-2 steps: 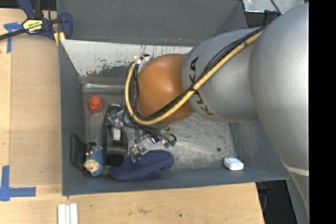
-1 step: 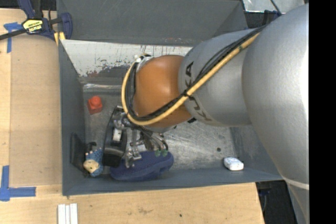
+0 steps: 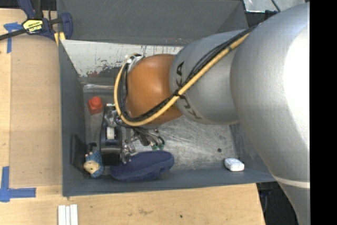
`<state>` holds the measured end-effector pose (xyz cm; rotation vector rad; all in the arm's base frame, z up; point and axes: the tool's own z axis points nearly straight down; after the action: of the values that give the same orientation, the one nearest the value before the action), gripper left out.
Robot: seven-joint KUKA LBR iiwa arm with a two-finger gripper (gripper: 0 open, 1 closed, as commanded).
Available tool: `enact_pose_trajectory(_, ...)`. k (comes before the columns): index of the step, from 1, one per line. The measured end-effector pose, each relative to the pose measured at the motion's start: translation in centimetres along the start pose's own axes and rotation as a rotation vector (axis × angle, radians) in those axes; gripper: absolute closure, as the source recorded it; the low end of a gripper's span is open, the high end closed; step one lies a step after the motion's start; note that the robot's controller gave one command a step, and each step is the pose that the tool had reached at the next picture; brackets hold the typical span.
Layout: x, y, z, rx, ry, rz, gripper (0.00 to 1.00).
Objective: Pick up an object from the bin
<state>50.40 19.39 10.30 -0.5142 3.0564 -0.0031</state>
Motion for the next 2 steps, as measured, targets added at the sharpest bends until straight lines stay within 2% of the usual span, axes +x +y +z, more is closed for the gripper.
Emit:
enact_pose_trajectory(1, 0.31, -0.16, -0.31, -0.002, 0.0, -0.019, 0.0)
enact_pose_trajectory(2, 0.04, -0.11, -0.36, -0.003, -0.011, -0.018, 1.0)
